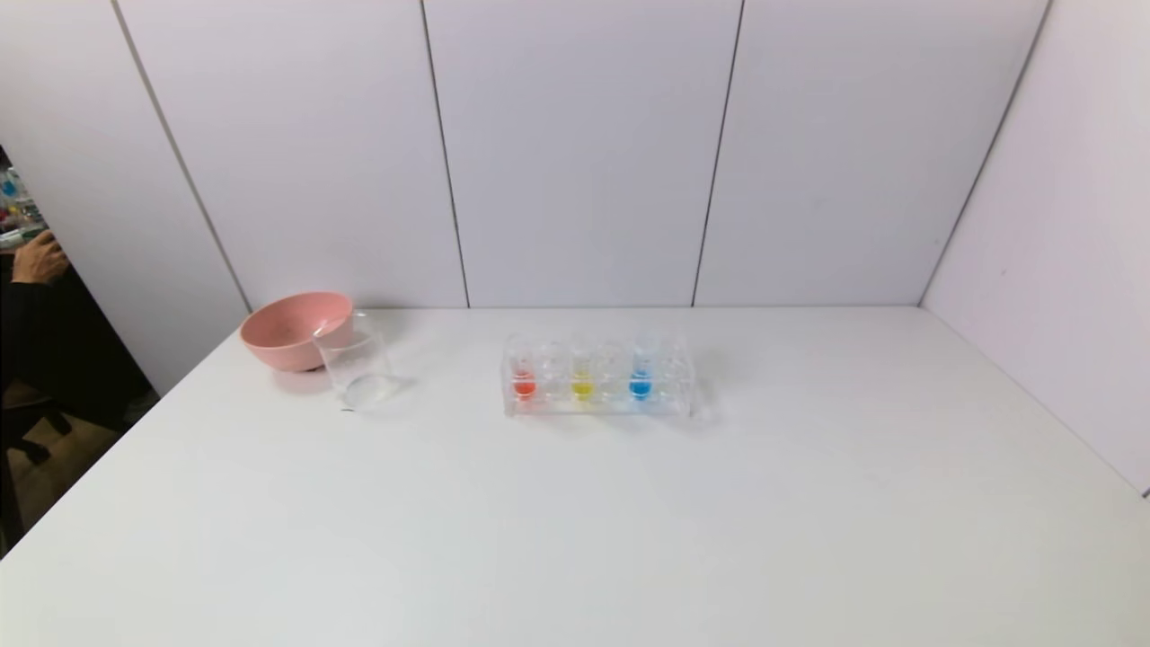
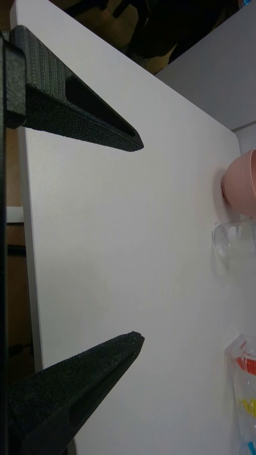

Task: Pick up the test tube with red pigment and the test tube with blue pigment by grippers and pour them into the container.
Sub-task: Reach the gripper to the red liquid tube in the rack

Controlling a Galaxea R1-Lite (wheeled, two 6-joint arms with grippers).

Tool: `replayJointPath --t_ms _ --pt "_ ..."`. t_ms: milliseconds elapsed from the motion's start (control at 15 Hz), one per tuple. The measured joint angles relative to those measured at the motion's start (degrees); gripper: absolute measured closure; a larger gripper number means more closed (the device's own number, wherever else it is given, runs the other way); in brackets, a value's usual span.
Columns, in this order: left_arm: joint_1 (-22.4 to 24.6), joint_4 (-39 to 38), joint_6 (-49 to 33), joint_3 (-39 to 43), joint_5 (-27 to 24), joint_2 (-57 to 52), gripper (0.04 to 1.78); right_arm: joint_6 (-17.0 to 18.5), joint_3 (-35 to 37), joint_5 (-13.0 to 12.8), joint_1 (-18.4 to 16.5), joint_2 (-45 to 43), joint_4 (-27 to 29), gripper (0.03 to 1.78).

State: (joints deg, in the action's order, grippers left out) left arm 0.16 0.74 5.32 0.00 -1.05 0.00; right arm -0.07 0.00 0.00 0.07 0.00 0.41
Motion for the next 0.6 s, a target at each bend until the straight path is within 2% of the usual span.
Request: replayJointPath --t_ms 600 --pt "0.0 -0.1 0.1 0.0 0.0 0.0 0.05 0.0 0.0 0.0 0.0 0.0 0.0 0.04"
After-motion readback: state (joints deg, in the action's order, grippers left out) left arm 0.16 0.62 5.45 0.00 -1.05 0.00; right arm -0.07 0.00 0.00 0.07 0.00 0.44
